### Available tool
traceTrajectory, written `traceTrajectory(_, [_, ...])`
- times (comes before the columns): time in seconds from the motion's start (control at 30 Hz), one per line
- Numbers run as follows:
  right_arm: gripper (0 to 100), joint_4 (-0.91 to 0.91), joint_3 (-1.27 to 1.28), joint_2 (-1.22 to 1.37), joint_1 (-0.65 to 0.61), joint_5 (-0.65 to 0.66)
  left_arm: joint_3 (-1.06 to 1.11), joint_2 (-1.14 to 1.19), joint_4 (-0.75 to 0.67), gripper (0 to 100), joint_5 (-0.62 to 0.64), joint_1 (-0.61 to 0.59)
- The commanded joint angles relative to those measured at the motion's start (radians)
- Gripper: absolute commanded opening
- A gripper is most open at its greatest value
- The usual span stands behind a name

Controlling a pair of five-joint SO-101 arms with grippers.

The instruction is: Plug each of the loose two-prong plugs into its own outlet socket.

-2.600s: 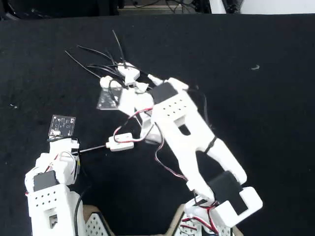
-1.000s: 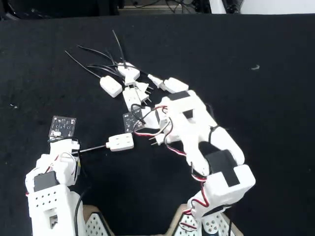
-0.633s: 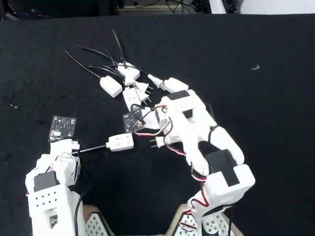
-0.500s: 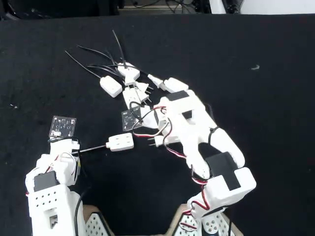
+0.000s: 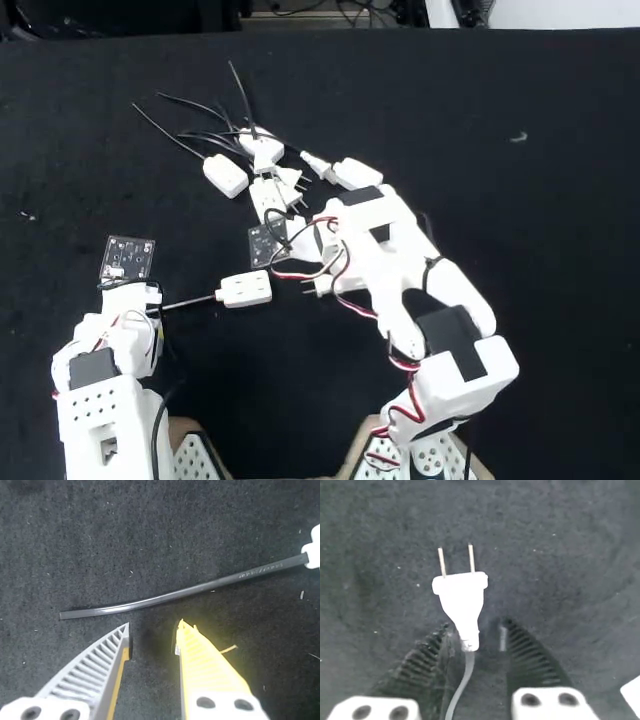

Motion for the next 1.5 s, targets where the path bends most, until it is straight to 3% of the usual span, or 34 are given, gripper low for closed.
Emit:
traceTrajectory(0.0, [7.3,-0.005,0.007,-0.004,0.034,0.015,-0.007,-0.009,0.005,16,-0.008,-0.010])
traceTrajectory(0.27, [1.1,0.003,0.002,-0.027,0.040,-0.008,-0.007,-0.009,0.005,16,-0.008,-0.010])
traceTrajectory(0.47, [1.1,0.094,0.024,-0.358,0.038,-0.210,-0.012,-0.009,0.000,16,-0.008,-0.004])
traceTrajectory(0.7, [1.1,0.038,0.232,-0.763,-0.054,-0.416,-0.177,-0.011,0.006,16,0.014,0.068])
traceTrajectory(0.83, [1.1,-0.124,0.321,-0.835,-0.071,-0.594,-0.331,-0.011,0.006,16,0.207,0.159])
traceTrajectory(1.0, [1.1,-0.272,0.371,-0.799,-0.155,-0.681,-0.469,-0.011,-0.003,16,0.526,0.297])
traceTrajectory(1.07, [1.1,-0.327,0.374,-0.774,-0.183,-0.738,-0.490,-0.011,-0.005,16,0.597,0.355])
traceTrajectory(1.3, [1.1,-0.446,0.377,-0.731,-0.196,-0.950,-0.407,-0.011,-0.141,16,0.606,0.446])
traceTrajectory(1.47, [1.1,-0.468,0.407,-0.731,-0.249,-0.979,-0.374,-0.011,-0.210,16,0.618,0.450])
